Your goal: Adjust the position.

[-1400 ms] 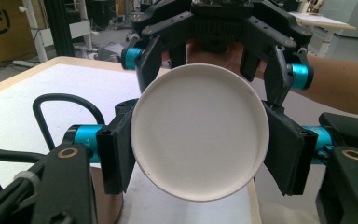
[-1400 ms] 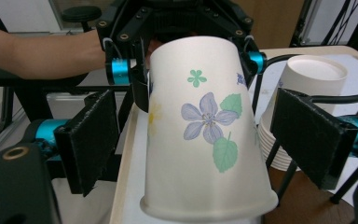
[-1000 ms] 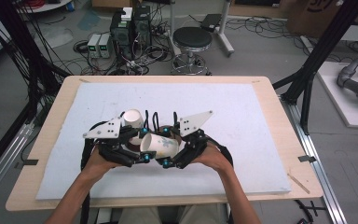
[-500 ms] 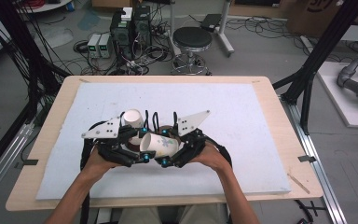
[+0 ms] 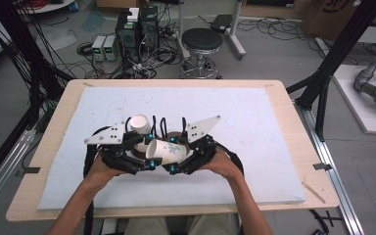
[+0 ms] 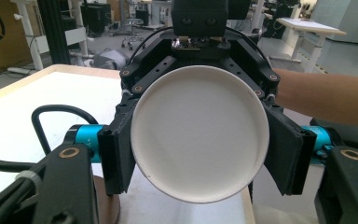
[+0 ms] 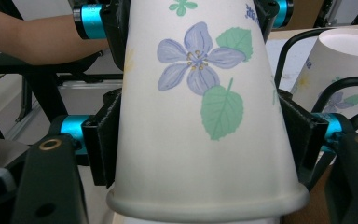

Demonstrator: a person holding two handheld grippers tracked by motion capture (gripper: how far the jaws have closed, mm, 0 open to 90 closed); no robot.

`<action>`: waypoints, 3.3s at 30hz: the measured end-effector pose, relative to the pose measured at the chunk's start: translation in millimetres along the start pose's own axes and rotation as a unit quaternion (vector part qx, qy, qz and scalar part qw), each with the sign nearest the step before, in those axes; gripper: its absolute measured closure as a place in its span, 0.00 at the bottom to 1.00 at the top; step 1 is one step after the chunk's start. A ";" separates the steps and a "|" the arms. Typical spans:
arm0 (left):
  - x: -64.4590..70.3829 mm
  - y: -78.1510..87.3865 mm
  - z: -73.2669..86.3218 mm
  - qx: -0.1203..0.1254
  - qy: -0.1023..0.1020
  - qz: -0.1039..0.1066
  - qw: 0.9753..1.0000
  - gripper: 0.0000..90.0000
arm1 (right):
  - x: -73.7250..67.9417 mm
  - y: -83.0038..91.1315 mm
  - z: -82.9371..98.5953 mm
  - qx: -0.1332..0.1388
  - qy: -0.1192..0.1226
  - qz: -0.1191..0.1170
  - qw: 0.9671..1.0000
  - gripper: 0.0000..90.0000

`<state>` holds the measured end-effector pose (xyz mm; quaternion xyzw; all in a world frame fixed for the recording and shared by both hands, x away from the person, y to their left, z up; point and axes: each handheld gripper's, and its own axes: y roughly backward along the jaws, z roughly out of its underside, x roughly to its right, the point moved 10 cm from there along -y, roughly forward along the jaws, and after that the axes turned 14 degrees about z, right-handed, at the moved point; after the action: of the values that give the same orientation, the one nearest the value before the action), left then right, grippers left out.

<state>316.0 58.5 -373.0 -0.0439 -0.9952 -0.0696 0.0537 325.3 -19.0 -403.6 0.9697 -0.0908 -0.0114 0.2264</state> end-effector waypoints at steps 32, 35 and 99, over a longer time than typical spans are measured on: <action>-2.4 17.9 9.1 -0.038 0.018 -0.043 0.998 0.07 | 11.3 12.4 7.9 -0.020 -0.010 0.039 0.999 0.32; -2.6 19.7 9.5 -0.053 0.020 -0.045 0.997 0.07 | 12.2 14.2 8.7 -0.024 -0.009 0.044 0.999 0.32; -16.6 1.1 46.4 -0.355 0.042 -0.010 0.934 0.13 | 8.4 4.9 28.6 -0.261 0.105 0.067 0.957 0.32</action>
<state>327.9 64.9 -420.4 -0.0475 -0.9026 -0.4211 0.0757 330.9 -37.3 -426.9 0.8640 -0.1252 0.0825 0.4806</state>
